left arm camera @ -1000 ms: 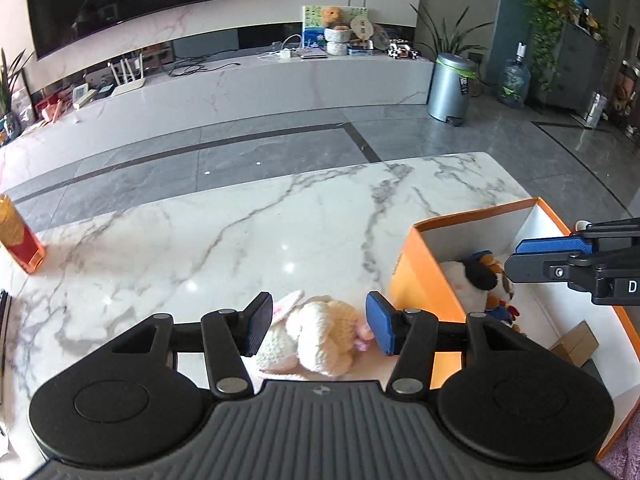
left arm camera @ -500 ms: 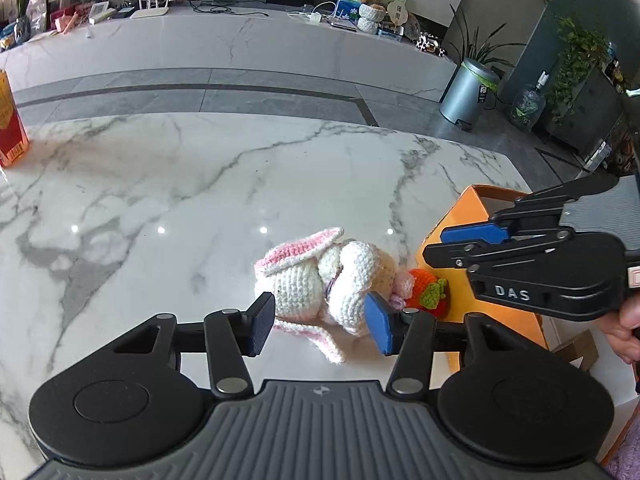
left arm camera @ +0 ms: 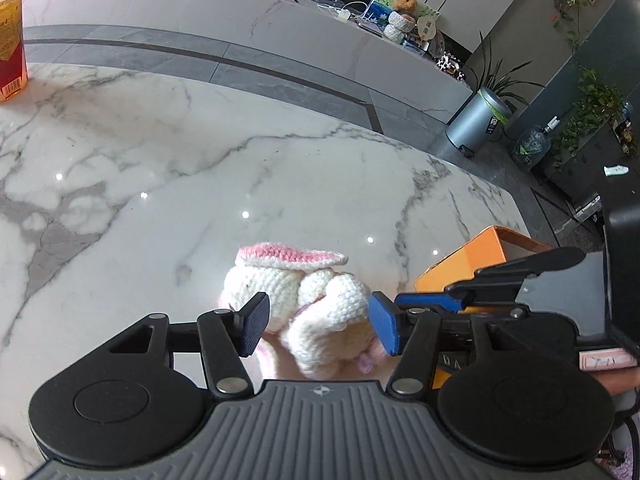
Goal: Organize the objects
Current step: 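Grasp the white crocheted bunny with the left tool, then grasp the orange crocheted carrot with right tool while left tool holds the bunny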
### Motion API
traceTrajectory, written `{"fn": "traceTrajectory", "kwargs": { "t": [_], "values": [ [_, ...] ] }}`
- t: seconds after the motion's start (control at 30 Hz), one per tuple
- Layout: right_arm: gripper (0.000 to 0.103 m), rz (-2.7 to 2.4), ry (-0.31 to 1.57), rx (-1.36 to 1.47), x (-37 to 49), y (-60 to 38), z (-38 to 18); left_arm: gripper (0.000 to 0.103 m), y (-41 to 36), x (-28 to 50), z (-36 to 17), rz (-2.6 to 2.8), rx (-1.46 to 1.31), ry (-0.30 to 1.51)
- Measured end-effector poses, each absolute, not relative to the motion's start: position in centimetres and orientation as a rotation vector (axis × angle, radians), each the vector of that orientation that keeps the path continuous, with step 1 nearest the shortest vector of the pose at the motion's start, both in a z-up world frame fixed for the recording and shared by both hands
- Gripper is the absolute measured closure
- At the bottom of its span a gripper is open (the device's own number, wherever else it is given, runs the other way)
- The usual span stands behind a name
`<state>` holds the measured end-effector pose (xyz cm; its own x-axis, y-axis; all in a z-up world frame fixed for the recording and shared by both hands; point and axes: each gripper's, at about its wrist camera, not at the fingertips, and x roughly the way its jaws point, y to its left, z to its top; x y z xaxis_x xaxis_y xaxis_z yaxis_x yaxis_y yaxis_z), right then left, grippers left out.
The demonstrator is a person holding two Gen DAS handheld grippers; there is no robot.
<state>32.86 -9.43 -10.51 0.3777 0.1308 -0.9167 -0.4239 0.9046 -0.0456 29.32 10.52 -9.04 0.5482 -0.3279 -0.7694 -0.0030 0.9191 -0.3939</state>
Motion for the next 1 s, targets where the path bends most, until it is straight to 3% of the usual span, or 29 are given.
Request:
{"fn": "traceTrajectory", "kwargs": {
  "t": [0.27,0.43,0.57,0.63,0.77,1.0],
  "values": [
    [0.094,0.527,1.172,-0.212,30.6,-7.2,-11.1,0.027,11.0,29.7,-10.0,-0.089,-0.393,1.026],
    [0.091,0.512,1.155,-0.265,30.4,-6.9,-10.3,0.025,9.3,30.7,-11.0,-0.054,-0.285,1.095],
    [0.075,0.454,1.131,-0.41,30.7,-7.5,-9.8,0.023,9.4,31.0,-12.1,-0.093,-0.319,1.125],
    [0.074,0.441,1.135,-0.496,30.8,-7.6,-10.1,0.023,9.5,31.0,-12.5,-0.102,-0.33,1.128],
    [0.06,0.399,1.136,-0.678,31.0,-7.5,-11.1,0.027,10.1,30.7,-12.4,-0.119,-0.342,1.13],
    [0.056,0.401,1.206,-0.865,31.4,-6.6,-13.4,0.028,11.2,29.5,-12.0,-0.138,-0.298,1.162]
  ]
}}
